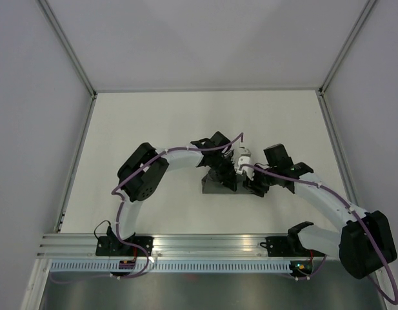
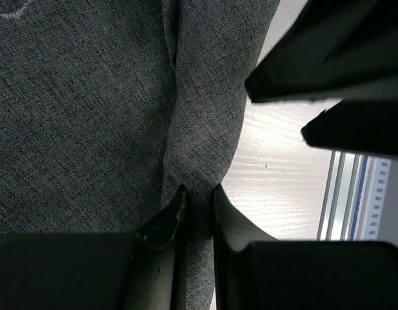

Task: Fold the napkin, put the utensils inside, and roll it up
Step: Roll the napkin with the utensil

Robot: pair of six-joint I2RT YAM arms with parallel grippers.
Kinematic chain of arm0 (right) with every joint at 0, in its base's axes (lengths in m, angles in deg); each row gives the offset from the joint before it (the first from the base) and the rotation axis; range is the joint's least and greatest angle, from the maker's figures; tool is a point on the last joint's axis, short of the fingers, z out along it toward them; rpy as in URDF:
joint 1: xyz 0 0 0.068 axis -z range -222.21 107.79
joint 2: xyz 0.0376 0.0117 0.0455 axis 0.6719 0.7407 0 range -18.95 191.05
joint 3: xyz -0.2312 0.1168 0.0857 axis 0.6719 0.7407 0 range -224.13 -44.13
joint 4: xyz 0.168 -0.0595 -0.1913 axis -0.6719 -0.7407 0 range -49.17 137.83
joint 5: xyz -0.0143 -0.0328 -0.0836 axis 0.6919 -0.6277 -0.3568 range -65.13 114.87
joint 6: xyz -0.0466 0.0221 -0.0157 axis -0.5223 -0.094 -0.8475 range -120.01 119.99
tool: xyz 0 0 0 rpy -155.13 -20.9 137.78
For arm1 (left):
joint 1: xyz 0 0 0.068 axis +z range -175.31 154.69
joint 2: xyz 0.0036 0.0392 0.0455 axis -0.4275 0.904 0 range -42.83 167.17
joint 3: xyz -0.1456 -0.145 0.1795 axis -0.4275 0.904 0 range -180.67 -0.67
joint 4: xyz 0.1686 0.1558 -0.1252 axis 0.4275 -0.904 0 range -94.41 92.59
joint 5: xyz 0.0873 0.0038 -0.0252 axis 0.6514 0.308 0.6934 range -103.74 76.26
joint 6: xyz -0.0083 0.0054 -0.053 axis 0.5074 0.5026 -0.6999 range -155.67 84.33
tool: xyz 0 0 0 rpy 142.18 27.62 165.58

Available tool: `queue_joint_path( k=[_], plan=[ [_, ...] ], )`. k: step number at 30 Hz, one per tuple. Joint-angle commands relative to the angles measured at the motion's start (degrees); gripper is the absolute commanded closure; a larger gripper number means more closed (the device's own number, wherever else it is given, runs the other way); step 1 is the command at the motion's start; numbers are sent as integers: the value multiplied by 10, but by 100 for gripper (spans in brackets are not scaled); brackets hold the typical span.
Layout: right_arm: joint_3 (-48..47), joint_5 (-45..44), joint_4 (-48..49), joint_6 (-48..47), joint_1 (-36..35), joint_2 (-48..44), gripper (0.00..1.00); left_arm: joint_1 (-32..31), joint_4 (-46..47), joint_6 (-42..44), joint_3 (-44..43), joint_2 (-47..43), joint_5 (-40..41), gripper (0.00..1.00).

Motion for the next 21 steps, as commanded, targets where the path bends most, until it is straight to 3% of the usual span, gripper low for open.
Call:
queue_joint_path(
  k=[1, 10, 17, 21],
  plan=[
    [24, -73, 74, 13, -49, -6, 44, 7, -65, -31, 5, 43, 9, 98],
    [67, -179, 175, 16, -136, 37, 42, 15, -65, -37, -3, 61, 18, 98],
    [68, -196, 203, 23, -160, 73, 42, 18, -67, -42, -13, 70, 19, 98],
    [64, -194, 206, 25, -162, 94, 47, 23, -76, -48, -24, 81, 16, 98]
  ],
)
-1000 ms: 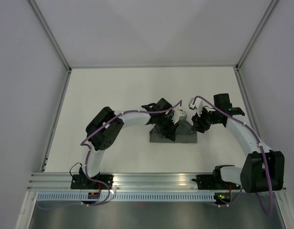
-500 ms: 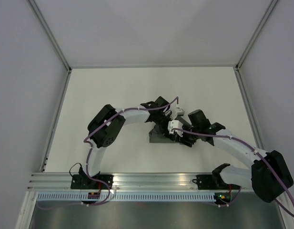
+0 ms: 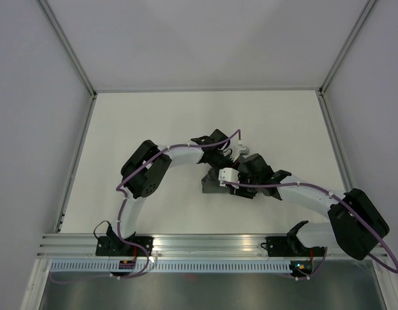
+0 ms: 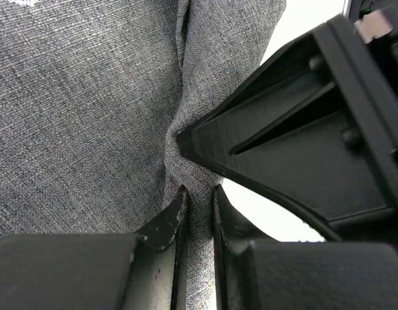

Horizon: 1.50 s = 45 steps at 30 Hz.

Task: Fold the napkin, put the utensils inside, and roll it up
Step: Roll the napkin with the utensil

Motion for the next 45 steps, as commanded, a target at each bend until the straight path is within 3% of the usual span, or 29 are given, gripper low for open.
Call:
queue_joint_path(
  k=[1, 12, 14, 18, 29, 34, 41, 45],
  plan=[
    [-3, -17, 23, 12, -3, 16, 50, 4, -57, -13, 7, 48, 62, 98],
    [8, -15, 17, 11, -3, 42, 87, 24, -52, -36, 1, 30, 37, 83],
    [8, -13, 15, 9, -2, 44, 89, 27, -39, -55, 3, 16, 30, 79],
    [9, -5, 11, 5, 0, 51, 91, 37, 8, -91, 20, -20, 24, 61],
    [-40, 76, -43, -20, 55, 98, 93, 73, 148, -197, 100, -123, 67, 52],
    [-76, 122, -94, -39, 87, 134, 93, 86, 200, -232, 152, -200, 184, 52],
    [-159, 175, -162, -60, 128, 204, 94, 91, 330, -266, 295, -365, 428, 47],
    [-207, 196, -219, -74, 139, 262, 94, 90, 379, -236, 363, -425, 431, 46]
  ],
)
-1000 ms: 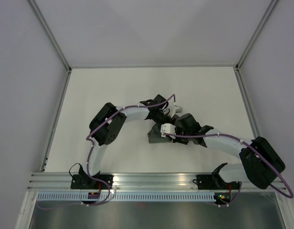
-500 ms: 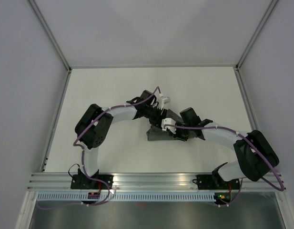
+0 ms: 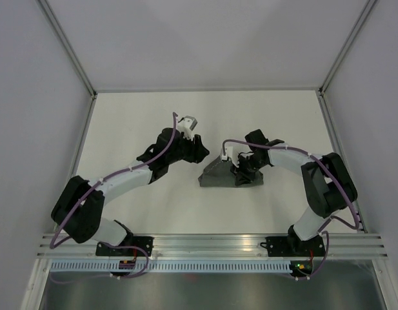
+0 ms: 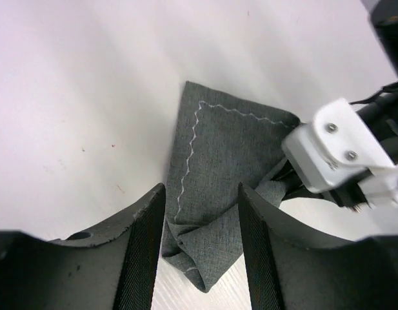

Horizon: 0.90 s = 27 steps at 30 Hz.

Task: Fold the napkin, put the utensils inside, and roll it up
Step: Roll the napkin with the utensil

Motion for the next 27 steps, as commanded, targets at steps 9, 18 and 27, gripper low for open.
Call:
queue_joint_path(
  k=[9, 18, 27],
  plan=[
    [-132, 34, -171, -55, 36, 173, 94, -53, 251, 156, 151, -138, 147, 31],
    [-207, 32, -226, -53, 38, 251, 94, -182, 178, 412, 93, -68, 127, 31],
    [-235, 19, -243, -42, 39, 282, 94, -264, 60, 517, 17, 64, 128, 29]
  ],
)
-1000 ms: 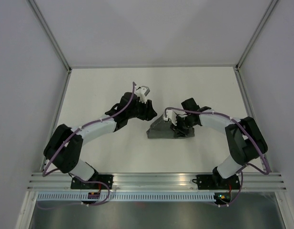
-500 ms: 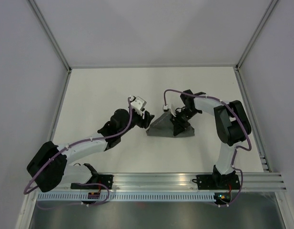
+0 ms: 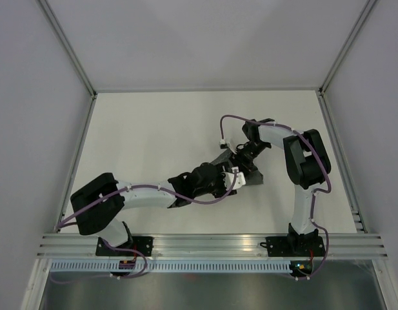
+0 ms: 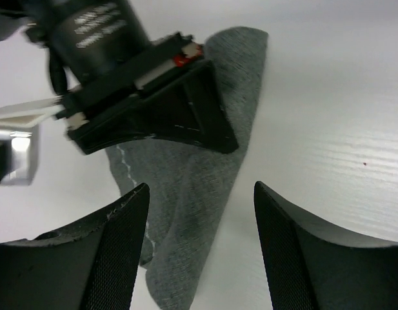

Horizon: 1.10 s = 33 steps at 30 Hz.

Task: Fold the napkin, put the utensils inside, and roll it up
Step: Roll the napkin with the utensil

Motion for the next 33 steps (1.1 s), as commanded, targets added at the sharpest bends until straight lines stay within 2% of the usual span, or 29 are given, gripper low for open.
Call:
queue_joint_path(
  k=[1, 10, 18, 26, 27, 28, 33],
  plan=[
    [15, -71, 38, -26, -7, 54, 93, -20, -43, 82, -34, 37, -2, 29],
    [12, -75, 35, -26, -6, 65, 94, -31, -4, 118, -45, 114, 26, 28],
    [9, -77, 37, -25, -1, 81, 94, -29, -15, 132, -83, 155, 42, 29],
    [2, -71, 30, -27, 5, 86, 94, -22, -62, 118, -123, 189, 29, 42],
    [1, -71, 28, -30, 7, 87, 94, -21, -78, 116, -127, 190, 27, 45],
    [0, -70, 27, -30, 7, 86, 94, -19, -87, 110, -137, 193, 19, 54],
    [-3, -66, 21, -34, 14, 89, 94, -10, -127, 96, -152, 204, 1, 67]
  ],
)
